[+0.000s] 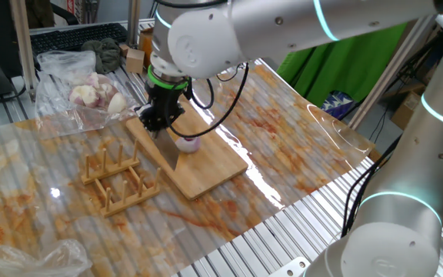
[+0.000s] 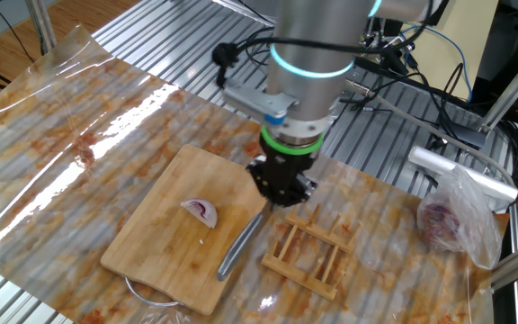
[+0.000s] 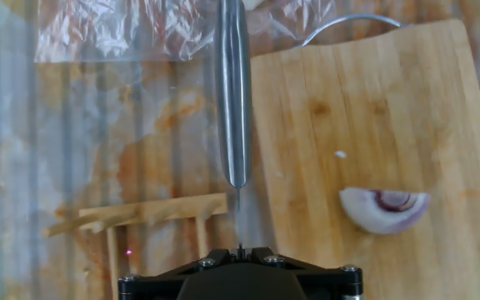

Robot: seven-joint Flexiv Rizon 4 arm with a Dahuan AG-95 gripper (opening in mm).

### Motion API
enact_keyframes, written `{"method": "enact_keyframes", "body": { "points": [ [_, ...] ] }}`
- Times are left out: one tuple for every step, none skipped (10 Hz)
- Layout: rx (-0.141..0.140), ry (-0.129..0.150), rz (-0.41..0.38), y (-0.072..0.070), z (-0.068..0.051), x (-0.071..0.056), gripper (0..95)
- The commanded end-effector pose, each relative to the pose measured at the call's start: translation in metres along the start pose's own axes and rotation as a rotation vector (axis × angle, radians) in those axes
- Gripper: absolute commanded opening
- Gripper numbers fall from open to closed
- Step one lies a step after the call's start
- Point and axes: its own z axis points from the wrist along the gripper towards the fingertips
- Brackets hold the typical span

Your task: Chop the onions

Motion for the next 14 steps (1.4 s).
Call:
{"method": "enact_keyframes", "body": {
  "points": [
    [-0.003,-0.001,-0.024,-0.010,0.002,-0.008,0.0],
    [-0.007,-0.006,-0.027,-0.015,0.003,-0.011,0.0],
    [-0.006,-0.014,-0.032,-0.018,0.004,-0.013,0.0],
    [-0.007,-0.019,-0.040,-0.022,0.005,-0.015,0.0],
    [-0.010,-0.012,-0.054,-0.025,0.006,-0.017,0.0],
    [-0.010,-0.009,-0.061,-0.028,0.007,-0.019,0.0],
    [-0.008,-0.009,-0.075,-0.035,0.011,-0.023,0.0],
    [-0.009,-0.011,-0.082,-0.040,0.013,-0.027,0.0],
    [-0.003,-0.011,-0.089,-0.043,0.014,-0.033,0.0],
    [-0.002,-0.010,-0.095,-0.046,0.016,-0.039,0.0],
    [-0.003,-0.008,-0.100,-0.049,0.019,-0.042,0.0],
    [0.003,-0.006,-0.102,-0.050,0.021,-0.044,0.0],
    [-0.009,-0.002,-0.084,-0.050,0.022,-0.044,0.0],
    [-0.009,-0.003,-0.078,-0.051,0.022,-0.044,0.0]
  ]
}}
